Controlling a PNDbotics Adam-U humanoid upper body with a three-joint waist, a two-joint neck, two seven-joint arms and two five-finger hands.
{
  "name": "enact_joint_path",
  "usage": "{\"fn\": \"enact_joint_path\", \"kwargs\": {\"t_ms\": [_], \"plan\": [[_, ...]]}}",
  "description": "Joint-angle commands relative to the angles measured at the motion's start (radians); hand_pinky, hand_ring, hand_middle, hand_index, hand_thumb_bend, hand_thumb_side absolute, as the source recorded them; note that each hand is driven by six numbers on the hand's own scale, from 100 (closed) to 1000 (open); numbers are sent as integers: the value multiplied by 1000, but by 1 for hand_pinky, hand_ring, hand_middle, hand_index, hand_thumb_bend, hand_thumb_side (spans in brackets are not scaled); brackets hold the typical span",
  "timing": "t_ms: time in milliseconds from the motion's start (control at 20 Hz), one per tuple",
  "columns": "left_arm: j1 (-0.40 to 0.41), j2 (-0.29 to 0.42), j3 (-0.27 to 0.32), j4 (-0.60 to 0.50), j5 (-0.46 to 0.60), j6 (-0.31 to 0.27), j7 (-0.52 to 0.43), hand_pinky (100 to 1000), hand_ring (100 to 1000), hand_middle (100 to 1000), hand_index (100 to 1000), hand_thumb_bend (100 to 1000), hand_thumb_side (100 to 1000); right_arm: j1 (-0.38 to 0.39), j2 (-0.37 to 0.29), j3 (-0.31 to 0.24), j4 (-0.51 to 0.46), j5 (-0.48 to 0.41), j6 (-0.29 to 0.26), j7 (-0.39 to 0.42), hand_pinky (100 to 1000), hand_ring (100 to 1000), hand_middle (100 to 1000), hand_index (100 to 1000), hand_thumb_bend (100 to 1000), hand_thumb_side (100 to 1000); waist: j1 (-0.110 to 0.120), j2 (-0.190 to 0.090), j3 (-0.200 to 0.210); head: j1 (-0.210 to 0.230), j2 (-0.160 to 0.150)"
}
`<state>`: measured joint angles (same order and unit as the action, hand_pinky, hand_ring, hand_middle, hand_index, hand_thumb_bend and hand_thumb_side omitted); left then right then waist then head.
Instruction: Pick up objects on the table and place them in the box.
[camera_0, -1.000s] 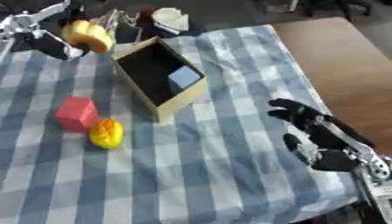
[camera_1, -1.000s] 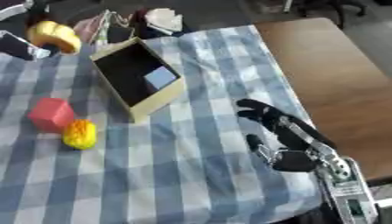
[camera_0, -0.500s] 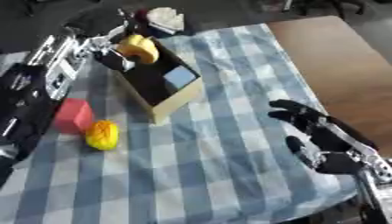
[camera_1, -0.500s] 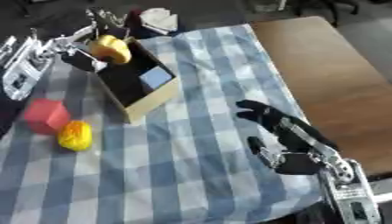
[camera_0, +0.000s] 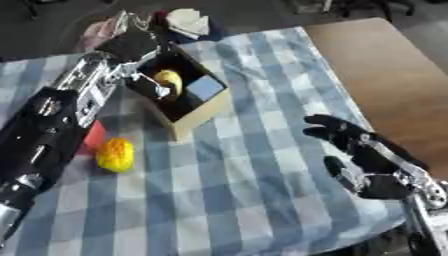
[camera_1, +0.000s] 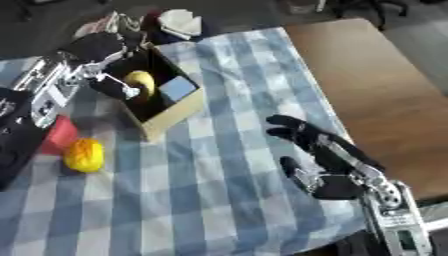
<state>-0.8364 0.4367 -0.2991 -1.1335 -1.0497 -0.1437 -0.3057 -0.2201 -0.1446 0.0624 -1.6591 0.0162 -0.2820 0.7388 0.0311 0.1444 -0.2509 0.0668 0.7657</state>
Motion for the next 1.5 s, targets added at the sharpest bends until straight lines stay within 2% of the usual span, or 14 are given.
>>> {"fn": "enact_joint_path", "kwargs": {"t_ms": [50,350,500,700,950,1250,1500], "plan": [[-7,56,0,-47,20,-25,-19,769,730,740,843,411,401,-11,-3,-6,-22,-5,-1,-2,1000,932,963,1000,100,360,6,-6,4,-8,4],[34,163,13,-183,101,-40,-67,750,690,699,816,387,379,-8,-6,-15,-22,-1,-1,-11,1000,932,962,1000,100,360,7,-9,21,-23,4],[69,221,30,-254,147,-60,-108,743,665,669,800,329,350,-5,-8,-18,-22,2,0,-14,1000,932,962,1000,100,361,9,-11,30,-31,4],[138,307,48,-312,209,-89,-170,748,673,673,800,339,326,0,-12,-24,-21,6,-1,-20,1000,932,962,1000,100,361,11,-15,43,-41,4],[222,398,52,-319,292,-85,-253,758,706,711,823,431,371,1,-16,-24,-21,8,-2,-21,1000,932,961,1000,100,360,14,-15,48,-50,4],[269,442,41,-290,336,-97,-350,772,745,747,843,571,391,-1,-17,-25,-20,9,-2,-24,1000,932,962,1000,100,358,13,-15,50,-51,4],[268,433,45,-280,320,-102,-405,769,743,743,839,567,327,-1,-17,-25,-20,9,-3,-24,1000,931,961,1000,100,359,12,-15,50,-51,4]]}}
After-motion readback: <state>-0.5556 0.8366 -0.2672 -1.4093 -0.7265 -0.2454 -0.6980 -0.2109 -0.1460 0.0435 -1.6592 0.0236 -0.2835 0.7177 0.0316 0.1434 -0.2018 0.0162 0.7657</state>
